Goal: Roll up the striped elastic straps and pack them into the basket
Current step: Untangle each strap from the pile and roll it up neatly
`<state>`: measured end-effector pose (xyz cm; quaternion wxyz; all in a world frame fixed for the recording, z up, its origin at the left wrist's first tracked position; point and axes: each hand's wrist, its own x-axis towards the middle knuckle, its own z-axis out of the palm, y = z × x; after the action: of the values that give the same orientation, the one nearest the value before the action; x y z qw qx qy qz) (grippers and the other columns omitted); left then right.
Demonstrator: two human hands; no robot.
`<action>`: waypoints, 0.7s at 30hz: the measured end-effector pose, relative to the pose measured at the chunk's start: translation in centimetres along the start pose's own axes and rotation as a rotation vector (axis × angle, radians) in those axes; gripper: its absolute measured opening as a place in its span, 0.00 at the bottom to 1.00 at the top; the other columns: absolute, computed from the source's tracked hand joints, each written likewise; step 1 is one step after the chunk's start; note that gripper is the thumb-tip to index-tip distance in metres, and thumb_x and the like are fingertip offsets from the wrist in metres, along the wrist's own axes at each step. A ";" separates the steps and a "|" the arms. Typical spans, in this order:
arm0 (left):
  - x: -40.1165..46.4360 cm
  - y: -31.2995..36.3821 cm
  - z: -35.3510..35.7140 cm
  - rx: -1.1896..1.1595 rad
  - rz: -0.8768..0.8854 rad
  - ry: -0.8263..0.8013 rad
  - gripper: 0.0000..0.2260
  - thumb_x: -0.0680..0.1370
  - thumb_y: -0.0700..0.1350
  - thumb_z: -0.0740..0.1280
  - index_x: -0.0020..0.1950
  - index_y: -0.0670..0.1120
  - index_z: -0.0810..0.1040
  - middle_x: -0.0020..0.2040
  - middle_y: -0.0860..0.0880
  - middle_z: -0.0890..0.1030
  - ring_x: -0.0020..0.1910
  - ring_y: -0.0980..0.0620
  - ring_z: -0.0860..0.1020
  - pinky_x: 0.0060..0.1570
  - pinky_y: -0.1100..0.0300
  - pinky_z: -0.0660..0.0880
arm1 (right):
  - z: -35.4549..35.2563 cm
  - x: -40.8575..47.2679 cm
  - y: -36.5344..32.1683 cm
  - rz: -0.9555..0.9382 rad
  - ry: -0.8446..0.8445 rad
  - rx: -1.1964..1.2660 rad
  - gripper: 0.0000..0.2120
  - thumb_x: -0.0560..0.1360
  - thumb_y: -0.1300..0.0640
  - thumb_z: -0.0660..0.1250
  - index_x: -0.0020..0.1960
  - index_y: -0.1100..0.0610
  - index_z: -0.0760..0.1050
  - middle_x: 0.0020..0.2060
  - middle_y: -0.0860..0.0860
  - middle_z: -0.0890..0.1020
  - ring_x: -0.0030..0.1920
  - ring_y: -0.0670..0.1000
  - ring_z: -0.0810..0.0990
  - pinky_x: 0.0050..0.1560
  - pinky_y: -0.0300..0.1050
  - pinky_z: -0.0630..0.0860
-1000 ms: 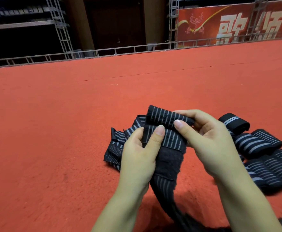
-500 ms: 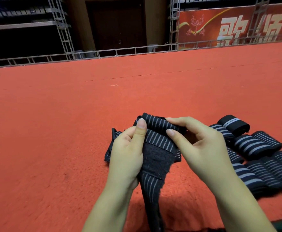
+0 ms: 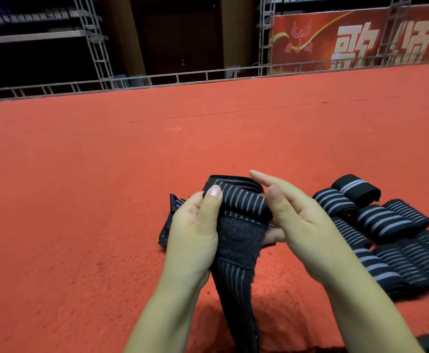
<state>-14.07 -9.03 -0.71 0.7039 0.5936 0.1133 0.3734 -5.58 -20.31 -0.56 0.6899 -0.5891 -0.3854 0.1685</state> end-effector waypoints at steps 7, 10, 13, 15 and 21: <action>-0.2 -0.7 -0.7 0.135 0.066 -0.084 0.14 0.79 0.55 0.61 0.50 0.47 0.79 0.44 0.49 0.85 0.43 0.53 0.83 0.40 0.60 0.77 | 0.4 0.2 -0.2 -0.036 0.063 0.004 0.12 0.73 0.47 0.65 0.47 0.54 0.80 0.33 0.50 0.80 0.30 0.47 0.75 0.27 0.39 0.73; -0.3 -0.7 -0.6 0.188 0.049 -0.166 0.15 0.77 0.62 0.63 0.57 0.53 0.77 0.54 0.52 0.84 0.56 0.52 0.82 0.54 0.53 0.78 | 0.4 0.3 0.0 -0.091 0.142 0.068 0.09 0.75 0.49 0.67 0.46 0.54 0.79 0.35 0.48 0.82 0.33 0.46 0.78 0.28 0.38 0.74; -0.5 -1.0 -0.5 0.112 -0.017 -0.126 0.20 0.72 0.58 0.70 0.61 0.55 0.72 0.55 0.57 0.84 0.55 0.57 0.82 0.57 0.55 0.77 | -0.1 0.5 0.4 -0.125 0.242 0.026 0.10 0.73 0.47 0.66 0.47 0.53 0.79 0.37 0.49 0.83 0.38 0.48 0.79 0.35 0.48 0.77; -0.5 -1.1 -0.5 0.086 0.000 -0.056 0.18 0.71 0.51 0.75 0.58 0.55 0.73 0.53 0.51 0.83 0.48 0.56 0.83 0.51 0.56 0.78 | -0.4 0.6 0.6 -0.135 0.278 0.001 0.11 0.73 0.47 0.65 0.47 0.52 0.79 0.38 0.48 0.83 0.40 0.48 0.80 0.39 0.53 0.77; 0.0 -1.3 -1.2 0.166 0.020 0.019 0.06 0.69 0.51 0.74 0.43 0.56 0.80 0.37 0.49 0.77 0.36 0.49 0.73 0.37 0.55 0.69 | -0.9 0.7 0.4 -0.135 0.253 -0.014 0.10 0.74 0.45 0.66 0.47 0.50 0.80 0.39 0.48 0.84 0.40 0.47 0.81 0.36 0.46 0.79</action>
<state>-14.29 -8.17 -2.19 0.6474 0.6474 0.1445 0.3753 -4.37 -20.37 -0.67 0.7387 -0.5831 -0.3352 0.0435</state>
